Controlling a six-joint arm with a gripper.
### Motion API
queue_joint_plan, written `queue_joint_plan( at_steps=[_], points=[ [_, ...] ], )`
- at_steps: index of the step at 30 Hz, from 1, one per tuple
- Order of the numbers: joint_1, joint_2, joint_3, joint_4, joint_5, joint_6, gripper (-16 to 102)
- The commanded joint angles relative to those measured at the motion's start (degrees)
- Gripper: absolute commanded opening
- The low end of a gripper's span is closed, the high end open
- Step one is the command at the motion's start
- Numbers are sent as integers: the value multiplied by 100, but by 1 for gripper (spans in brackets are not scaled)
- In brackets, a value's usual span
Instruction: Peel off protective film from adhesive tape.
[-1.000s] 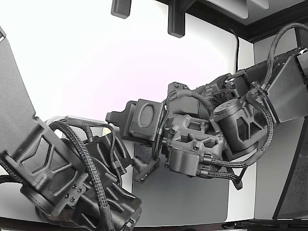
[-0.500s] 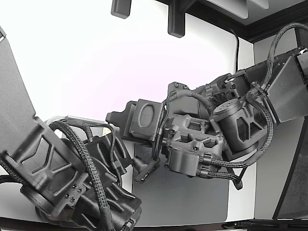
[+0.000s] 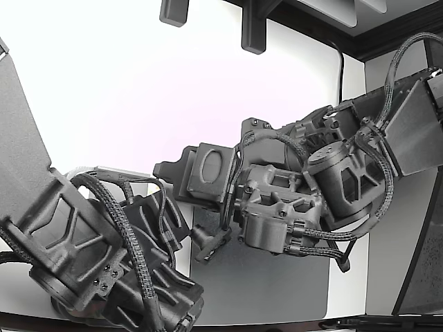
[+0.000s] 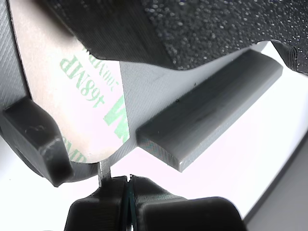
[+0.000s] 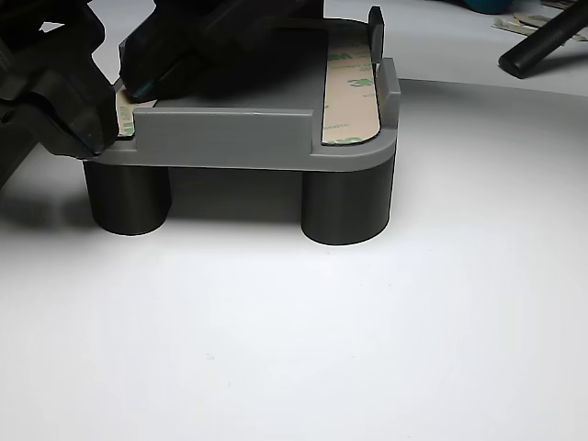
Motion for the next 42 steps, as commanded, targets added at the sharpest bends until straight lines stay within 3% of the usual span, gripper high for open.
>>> queue_joint_plan(
  at_steps=[1,42],
  points=[
    [-26,149,-132,-35,-18,9,-12],
    [44,167,-264,167,-35,149,-12]
  ],
)
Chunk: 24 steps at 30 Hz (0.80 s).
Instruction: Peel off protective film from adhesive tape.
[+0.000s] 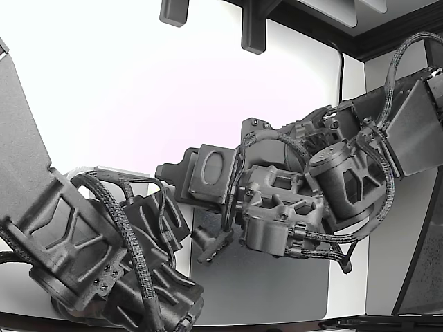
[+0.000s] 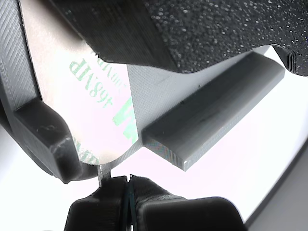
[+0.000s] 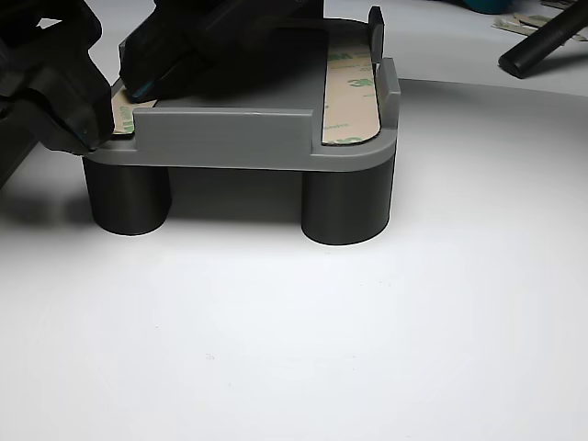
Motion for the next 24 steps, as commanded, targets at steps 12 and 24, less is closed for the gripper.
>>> queue_joint_plan(
  at_steps=[12,24],
  points=[
    [9,105,-237,-79,18,18,-12],
    [9,70,-185,-158,88,-44,-12]
  ],
)
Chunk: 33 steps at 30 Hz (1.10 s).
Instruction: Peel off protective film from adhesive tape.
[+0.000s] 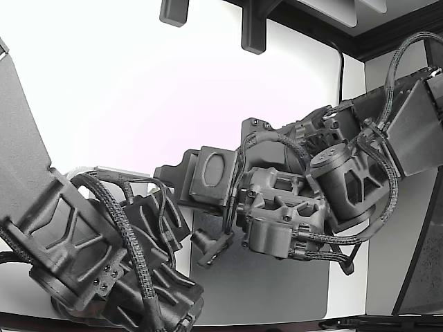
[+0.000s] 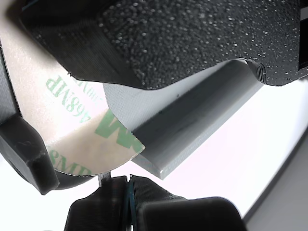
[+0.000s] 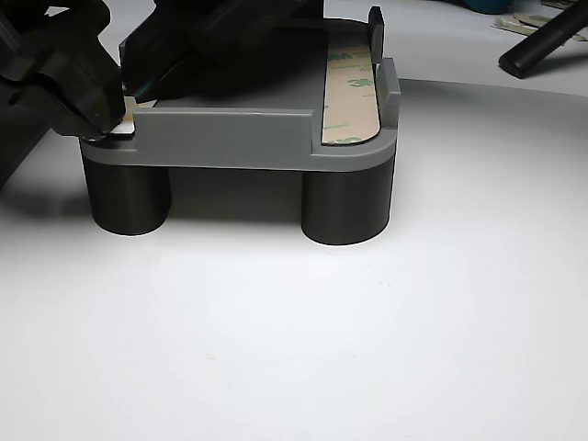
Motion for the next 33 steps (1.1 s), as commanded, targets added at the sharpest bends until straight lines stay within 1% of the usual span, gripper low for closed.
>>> queue_joint_plan(
  at_steps=[1,12,33],
  points=[
    [-35,79,-132,-44,26,-9,-12],
    [-35,62,-220,123,9,26,-12],
    [9,18,-325,237,9,97,-12]
  ],
)
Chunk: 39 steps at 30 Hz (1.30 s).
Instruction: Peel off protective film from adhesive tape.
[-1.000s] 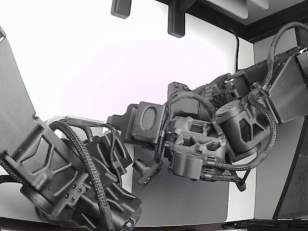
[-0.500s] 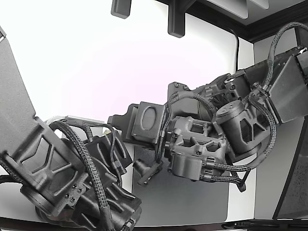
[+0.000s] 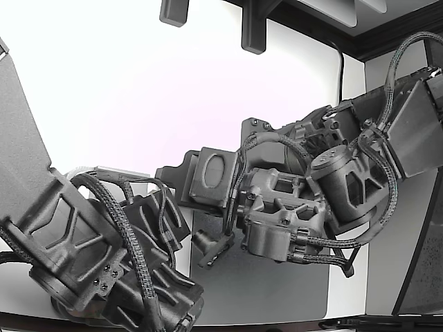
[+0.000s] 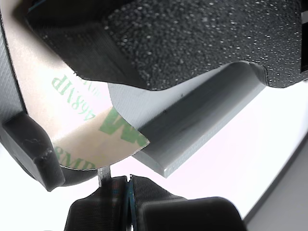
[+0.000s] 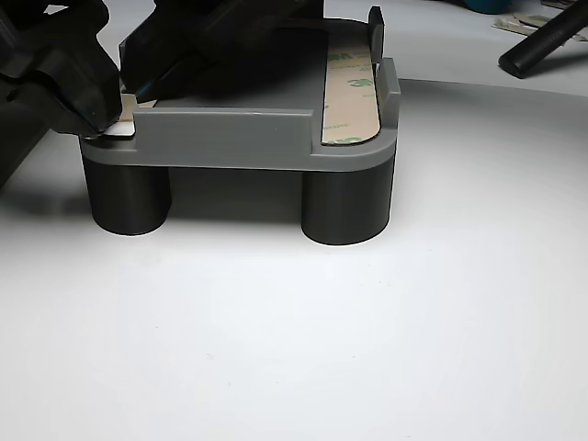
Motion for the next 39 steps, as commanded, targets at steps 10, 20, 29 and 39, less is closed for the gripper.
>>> queue_joint_plan(
  at_steps=[10,20,29,39],
  points=[
    [18,44,-255,62,35,26,-12],
    [105,-158,-483,255,70,62,-12],
    [158,-325,-615,334,132,35,-12],
    [229,-519,-747,396,202,44,-12]
  ],
)
